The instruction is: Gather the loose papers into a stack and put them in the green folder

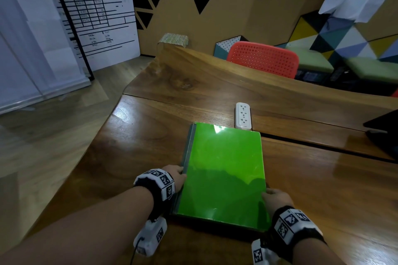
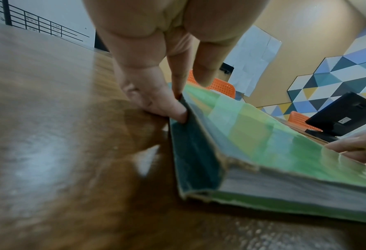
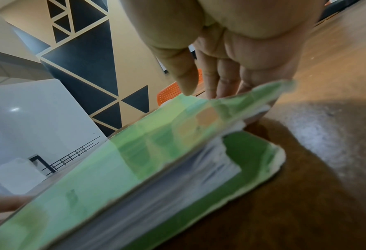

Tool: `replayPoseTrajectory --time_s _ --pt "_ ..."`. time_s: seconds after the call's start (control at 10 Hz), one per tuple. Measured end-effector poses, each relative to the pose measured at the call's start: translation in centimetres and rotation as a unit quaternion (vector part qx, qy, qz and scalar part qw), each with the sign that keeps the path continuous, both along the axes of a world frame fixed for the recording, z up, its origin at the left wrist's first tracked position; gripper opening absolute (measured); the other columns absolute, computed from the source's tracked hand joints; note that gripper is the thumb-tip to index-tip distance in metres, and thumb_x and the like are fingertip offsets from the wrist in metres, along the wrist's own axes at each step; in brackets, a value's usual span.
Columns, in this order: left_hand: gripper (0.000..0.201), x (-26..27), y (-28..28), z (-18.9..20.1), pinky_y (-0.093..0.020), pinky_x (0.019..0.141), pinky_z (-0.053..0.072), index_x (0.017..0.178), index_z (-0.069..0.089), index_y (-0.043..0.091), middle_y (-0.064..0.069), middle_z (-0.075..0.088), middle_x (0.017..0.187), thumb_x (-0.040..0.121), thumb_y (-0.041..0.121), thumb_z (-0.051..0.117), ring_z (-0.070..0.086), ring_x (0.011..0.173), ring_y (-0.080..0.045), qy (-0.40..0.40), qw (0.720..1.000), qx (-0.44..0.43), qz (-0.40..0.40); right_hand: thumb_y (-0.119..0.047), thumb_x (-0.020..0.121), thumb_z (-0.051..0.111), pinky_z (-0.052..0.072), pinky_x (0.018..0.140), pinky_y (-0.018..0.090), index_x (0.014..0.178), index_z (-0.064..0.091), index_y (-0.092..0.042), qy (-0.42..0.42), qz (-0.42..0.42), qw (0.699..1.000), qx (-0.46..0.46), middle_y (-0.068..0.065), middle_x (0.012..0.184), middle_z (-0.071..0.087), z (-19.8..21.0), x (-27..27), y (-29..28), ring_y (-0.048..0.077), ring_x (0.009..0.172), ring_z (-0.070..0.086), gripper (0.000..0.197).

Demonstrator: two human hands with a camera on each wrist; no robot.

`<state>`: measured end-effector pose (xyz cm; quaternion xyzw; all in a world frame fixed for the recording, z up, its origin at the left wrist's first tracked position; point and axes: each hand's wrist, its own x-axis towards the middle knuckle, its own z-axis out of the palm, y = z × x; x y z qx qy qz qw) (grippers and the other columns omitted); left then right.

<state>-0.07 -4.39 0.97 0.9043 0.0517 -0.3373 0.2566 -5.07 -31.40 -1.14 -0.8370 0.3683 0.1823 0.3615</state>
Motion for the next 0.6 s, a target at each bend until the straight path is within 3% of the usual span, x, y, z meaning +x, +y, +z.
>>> replayPoseTrajectory --time_s 0.1,0.2,0.3,0.4,0.5,0.6 --pt "0.051 0.2 -0.1 -0.1 -0.035 0.114 0.031 0.144 0.032 0.013 -0.008 0.031 0.153 0.097 0.031 0.039 0.034 0.139 -0.028 -0.004 1.0 -0.002 0.001 -0.017 0.094 0.051 0.047 0.066 0.029 0.132 0.054 -0.008 0.001 0.003 1.0 -0.009 0.015 0.127 0.061 -0.2 0.1 0.1 0.023 0.085 0.056 0.04" --pt "0.048 0.2 -0.1 0.0 -0.034 0.111 0.032 0.143 0.035 0.011 -0.009 0.035 0.151 0.098 0.029 0.037 0.036 0.137 -0.028 -0.005 1.0 -0.007 0.001 -0.019 0.093 0.052 0.047 0.067 0.029 0.134 0.051 -0.008 0.007 0.003 1.0 -0.001 0.014 0.13 0.058 -0.1 0.0 0.5 0.023 0.087 0.057 0.042" --pt "0.05 -0.1 0.6 -0.3 -0.035 0.111 0.032 0.143 0.035 0.014 -0.008 0.035 0.151 0.097 0.035 0.038 0.036 0.137 -0.028 -0.012 1.0 -0.014 0.005 -0.021 0.093 0.054 0.047 0.089 0.033 0.135 0.05 -0.006 0.005 0.003 1.0 0.0 0.014 0.137 0.054 0.3 -0.3 0.8 0.03 0.114 0.057 0.045" --pt "0.057 -0.5 1.4 -0.5 -0.038 0.114 0.031 0.144 0.032 0.017 -0.006 0.033 0.153 0.094 0.043 0.041 0.035 0.138 -0.026 -0.016 1.0 -0.018 0.01 -0.022 0.092 0.056 0.043 0.098 0.035 0.137 0.047 -0.005 -0.01 -0.014 1.0 0.009 0.015 0.141 0.05 1.0 -0.8 0.9 0.033 0.123 0.051 0.049" --pt "0.057 -0.6 2.2 0.4 -0.034 0.109 0.035 0.143 0.033 0.017 -0.007 0.041 0.148 0.093 0.039 0.046 0.042 0.134 -0.024 -0.053 0.997 -0.043 0.028 -0.022 0.09 0.058 0.042 0.1 0.037 0.136 0.047 -0.004 -0.05 -0.018 0.998 0.016 0.015 0.14 0.05 1.9 -1.4 0.4 0.034 0.124 0.051 0.05" --pt "0.049 -1.5 3.4 2.3 -0.026 0.1 0.04 0.137 0.044 0.016 -0.007 0.055 0.133 0.091 0.028 0.054 0.052 0.121 -0.02 -0.156 0.98 -0.097 0.075 -0.023 0.09 0.058 0.04 0.102 0.039 0.133 0.051 -0.007 -0.127 -0.02 0.992 -0.016 0.014 0.138 0.053 4.7 -2.2 -0.1 0.033 0.124 0.05 0.046"
